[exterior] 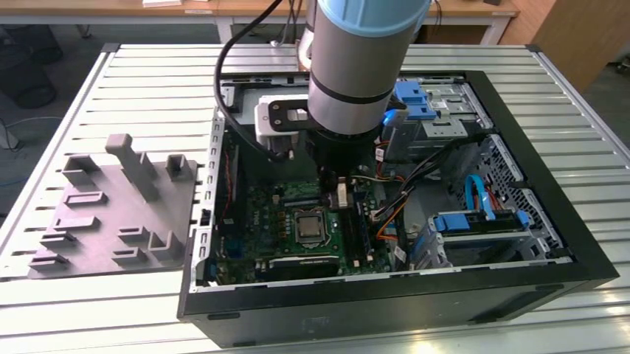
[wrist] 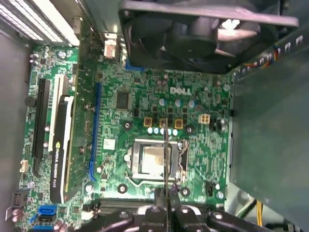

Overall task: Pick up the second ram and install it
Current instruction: 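Insert the second ram into the second slot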

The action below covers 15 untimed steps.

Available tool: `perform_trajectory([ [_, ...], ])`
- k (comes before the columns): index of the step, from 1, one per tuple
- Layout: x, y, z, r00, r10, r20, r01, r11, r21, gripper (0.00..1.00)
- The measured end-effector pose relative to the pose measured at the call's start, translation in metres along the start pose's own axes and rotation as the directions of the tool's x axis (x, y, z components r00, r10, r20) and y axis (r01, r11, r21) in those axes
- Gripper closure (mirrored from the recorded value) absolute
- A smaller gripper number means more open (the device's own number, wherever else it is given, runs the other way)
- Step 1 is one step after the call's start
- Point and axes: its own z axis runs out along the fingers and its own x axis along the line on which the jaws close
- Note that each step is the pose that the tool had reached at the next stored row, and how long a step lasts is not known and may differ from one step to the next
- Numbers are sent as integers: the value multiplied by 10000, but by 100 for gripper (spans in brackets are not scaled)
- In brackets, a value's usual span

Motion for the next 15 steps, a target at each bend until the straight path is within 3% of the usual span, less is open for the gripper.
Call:
perform_trajectory([
  [15, 0, -1, 0, 9943, -1066, -34, 1066, 9943, -66, 86],
])
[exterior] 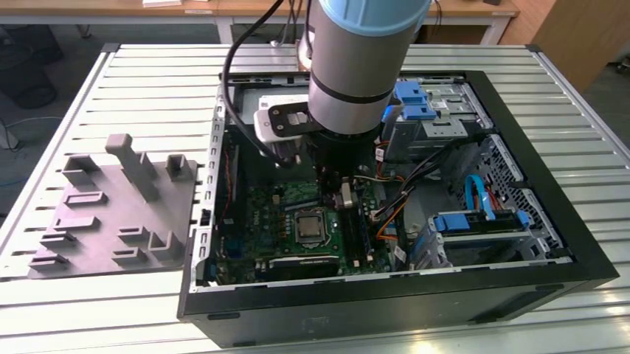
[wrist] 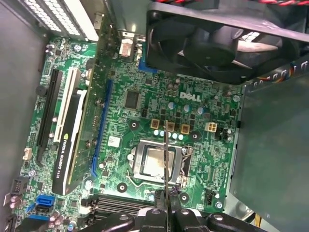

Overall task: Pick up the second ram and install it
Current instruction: 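Insert the second ram into the second slot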

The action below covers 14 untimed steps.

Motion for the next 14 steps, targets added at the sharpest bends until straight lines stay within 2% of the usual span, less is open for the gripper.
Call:
perform_trajectory([
  [9, 0, 0, 0, 9988, -491, -19, 491, 9988, -30, 86],
  [14, 0, 0, 0, 9987, -508, -20, 508, 9987, -32, 86],
])
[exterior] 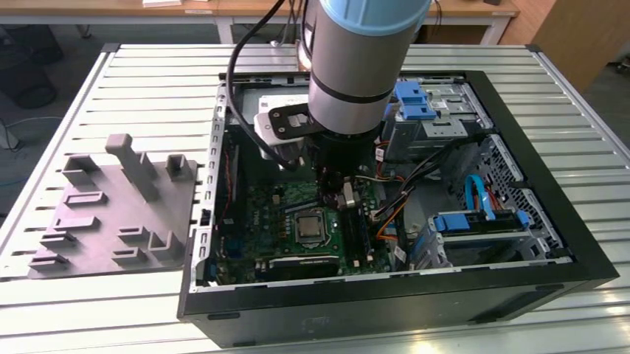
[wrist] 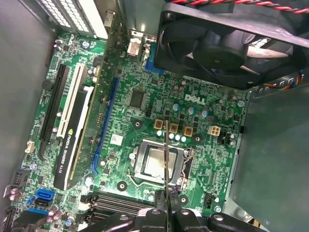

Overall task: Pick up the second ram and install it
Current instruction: 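Insert the second ram into the second slot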

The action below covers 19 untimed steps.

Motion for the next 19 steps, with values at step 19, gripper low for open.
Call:
perform_trajectory([
  [19, 1, -1, 13, 9662, 2575, 124, -2577, 9661, 142, 86],
])
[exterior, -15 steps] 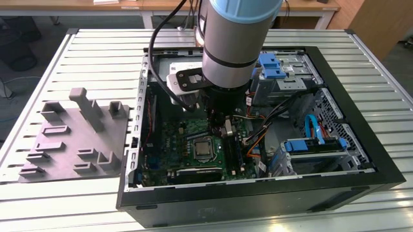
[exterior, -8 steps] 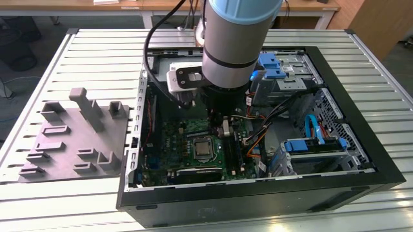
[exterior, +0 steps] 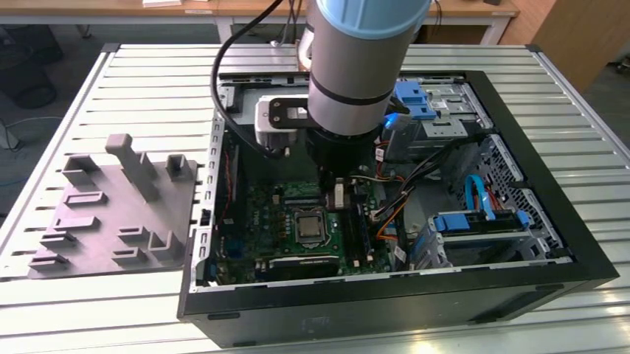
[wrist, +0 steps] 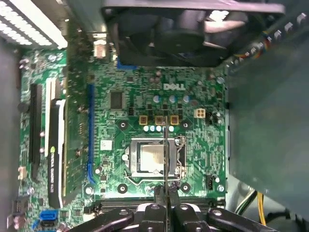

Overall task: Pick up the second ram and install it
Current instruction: 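Insert the second ram into the second slot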

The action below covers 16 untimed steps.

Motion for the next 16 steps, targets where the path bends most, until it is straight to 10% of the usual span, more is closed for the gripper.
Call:
perform_trajectory([
  [7, 0, 0, 3, 9936, 1124, 49, -1125, 9936, 65, 86],
  [16, -5, 3, -83, 9931, 1173, 59, -1173, 9931, 67, 86],
])
